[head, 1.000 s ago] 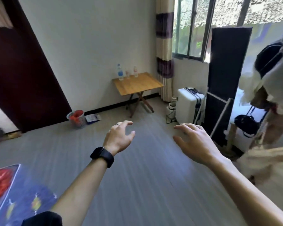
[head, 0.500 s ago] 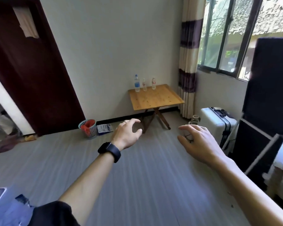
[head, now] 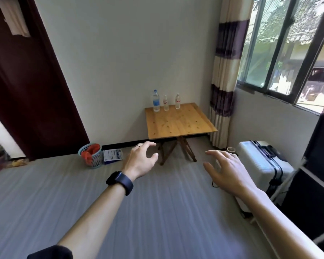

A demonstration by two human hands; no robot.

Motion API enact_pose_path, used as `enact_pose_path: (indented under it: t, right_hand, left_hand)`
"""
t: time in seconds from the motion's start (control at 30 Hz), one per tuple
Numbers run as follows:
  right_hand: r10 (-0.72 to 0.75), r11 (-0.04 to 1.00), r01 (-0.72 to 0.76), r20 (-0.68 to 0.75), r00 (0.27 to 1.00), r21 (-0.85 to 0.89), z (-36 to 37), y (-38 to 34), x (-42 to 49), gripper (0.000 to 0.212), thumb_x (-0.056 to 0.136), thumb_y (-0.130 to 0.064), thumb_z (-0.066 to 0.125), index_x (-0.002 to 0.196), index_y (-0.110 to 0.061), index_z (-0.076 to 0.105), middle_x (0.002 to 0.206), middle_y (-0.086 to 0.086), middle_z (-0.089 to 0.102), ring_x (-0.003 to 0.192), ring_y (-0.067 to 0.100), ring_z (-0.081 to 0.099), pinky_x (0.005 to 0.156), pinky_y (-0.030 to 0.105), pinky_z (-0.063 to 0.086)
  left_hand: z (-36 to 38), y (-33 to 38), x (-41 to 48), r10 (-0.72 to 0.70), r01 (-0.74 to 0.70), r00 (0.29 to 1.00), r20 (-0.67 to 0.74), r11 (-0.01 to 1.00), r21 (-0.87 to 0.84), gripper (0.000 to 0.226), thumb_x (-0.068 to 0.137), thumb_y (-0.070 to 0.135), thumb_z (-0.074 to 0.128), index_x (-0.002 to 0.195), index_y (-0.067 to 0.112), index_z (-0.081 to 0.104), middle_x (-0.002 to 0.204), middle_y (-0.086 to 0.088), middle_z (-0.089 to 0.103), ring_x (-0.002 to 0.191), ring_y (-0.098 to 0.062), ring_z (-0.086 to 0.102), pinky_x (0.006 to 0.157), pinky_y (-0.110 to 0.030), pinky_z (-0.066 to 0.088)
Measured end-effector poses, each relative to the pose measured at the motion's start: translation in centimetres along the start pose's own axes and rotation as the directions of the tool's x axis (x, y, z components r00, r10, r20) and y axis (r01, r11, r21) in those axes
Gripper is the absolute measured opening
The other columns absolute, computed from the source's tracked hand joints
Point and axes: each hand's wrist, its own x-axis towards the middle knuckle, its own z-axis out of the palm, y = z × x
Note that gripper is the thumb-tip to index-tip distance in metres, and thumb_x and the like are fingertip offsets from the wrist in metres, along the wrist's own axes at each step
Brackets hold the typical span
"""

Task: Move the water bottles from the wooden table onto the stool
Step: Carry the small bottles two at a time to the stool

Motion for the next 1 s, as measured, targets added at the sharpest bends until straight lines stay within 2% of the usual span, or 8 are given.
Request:
enact_pose_path:
  t: [0.2, 0.47, 0.7, 1.0]
  right_hand:
    - [0.031, 1.0, -0.031, -0.008, 0.999, -0.004, 2.6, 3.2, 13.3, 0.045, 0.094, -0.052, 0.054, 0.136, -0.038, 0.052, 0.141, -0.011, 0.054, 0.135, 0.02, 0.04, 0.109, 0.031, 0.034]
    - [0.072, 0.997, -0.072, -0.014, 0.997, 0.026, 6.0, 7.7, 28.4, 0.046, 0.095, -0.05, 0.055, 0.138, -0.035, 0.051, 0.142, -0.009, 0.054, 0.135, 0.021, 0.04, 0.11, 0.034, 0.036]
    - [0.08, 0.994, -0.08, -0.003, 0.997, 0.078, 10.4, 13.4, 43.4, 0.047, 0.092, -0.055, 0.052, 0.137, -0.038, 0.051, 0.135, -0.007, 0.057, 0.131, 0.022, 0.044, 0.108, 0.035, 0.039]
    - [0.079, 0.99, -0.095, 0.152, 0.985, 0.102, 16.1, 21.7, 59.9, 0.052, 0.09, -0.061, 0.048, 0.136, -0.037, 0.051, 0.138, -0.005, 0.058, 0.13, 0.024, 0.047, 0.105, 0.037, 0.04]
  left_hand:
    - [3.7, -1.8, 14.1, -0.014, 0.015, 1.0, 0.019, 0.998, -0.054, 0.037, 0.091, 0.029, 0.065, 0.127, 0.024, 0.062, 0.13, -0.004, 0.062, 0.127, -0.021, 0.053, 0.103, -0.026, 0.037]
    - [8.7, -2.6, 30.3, 0.003, 0.004, 0.993, 0.117, 0.998, -0.061, 0.037, 0.092, 0.033, 0.063, 0.129, 0.028, 0.06, 0.133, -0.001, 0.059, 0.127, -0.02, 0.051, 0.098, -0.021, 0.034]
    - [13.9, -4.5, 44.6, -0.012, 0.013, 0.992, 0.123, 1.0, -0.014, 0.038, 0.092, 0.036, 0.062, 0.129, 0.03, 0.058, 0.136, -0.001, 0.058, 0.127, -0.019, 0.053, 0.099, -0.025, 0.039]
    - [21.2, -7.6, 57.8, -0.165, 0.17, 0.972, 0.166, 0.985, -0.017, 0.036, 0.093, 0.036, 0.062, 0.129, 0.03, 0.058, 0.134, 0.002, 0.059, 0.129, -0.017, 0.051, 0.098, -0.023, 0.036]
